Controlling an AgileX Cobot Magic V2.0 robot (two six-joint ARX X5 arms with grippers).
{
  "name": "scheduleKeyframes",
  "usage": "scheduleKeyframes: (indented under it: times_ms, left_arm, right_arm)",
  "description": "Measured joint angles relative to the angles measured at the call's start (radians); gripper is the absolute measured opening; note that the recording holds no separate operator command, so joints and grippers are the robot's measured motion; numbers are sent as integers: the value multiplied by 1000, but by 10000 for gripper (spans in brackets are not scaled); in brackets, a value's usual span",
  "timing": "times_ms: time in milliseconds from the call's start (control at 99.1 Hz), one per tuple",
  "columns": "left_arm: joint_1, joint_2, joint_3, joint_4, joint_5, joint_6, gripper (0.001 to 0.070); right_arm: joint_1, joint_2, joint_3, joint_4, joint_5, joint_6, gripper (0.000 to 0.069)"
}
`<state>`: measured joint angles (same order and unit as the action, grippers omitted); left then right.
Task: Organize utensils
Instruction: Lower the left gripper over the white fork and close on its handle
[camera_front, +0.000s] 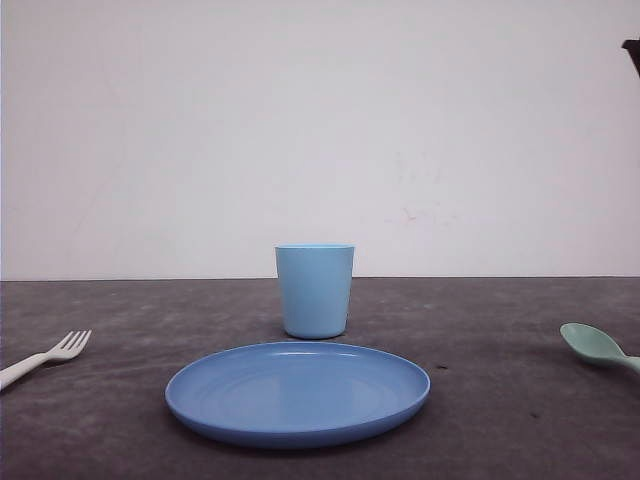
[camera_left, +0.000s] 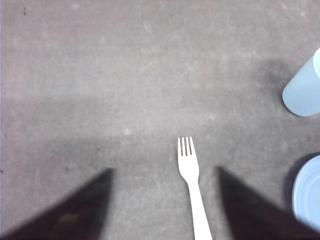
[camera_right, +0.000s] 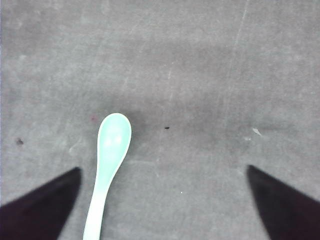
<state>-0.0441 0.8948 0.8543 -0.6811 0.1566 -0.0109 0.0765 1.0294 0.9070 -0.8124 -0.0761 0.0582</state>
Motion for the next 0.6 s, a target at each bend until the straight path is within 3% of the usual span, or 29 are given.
scheduleKeyframes:
  times_ms: [303,595]
  left_arm:
    - [-17,19,0,-37,1,-36,510]
    - [-151,169,-54,-40,0,-117,510]
  right_arm:
    - [0,0,0,0,0,-3,680]
    - [0,0,0,0,0,-3,680]
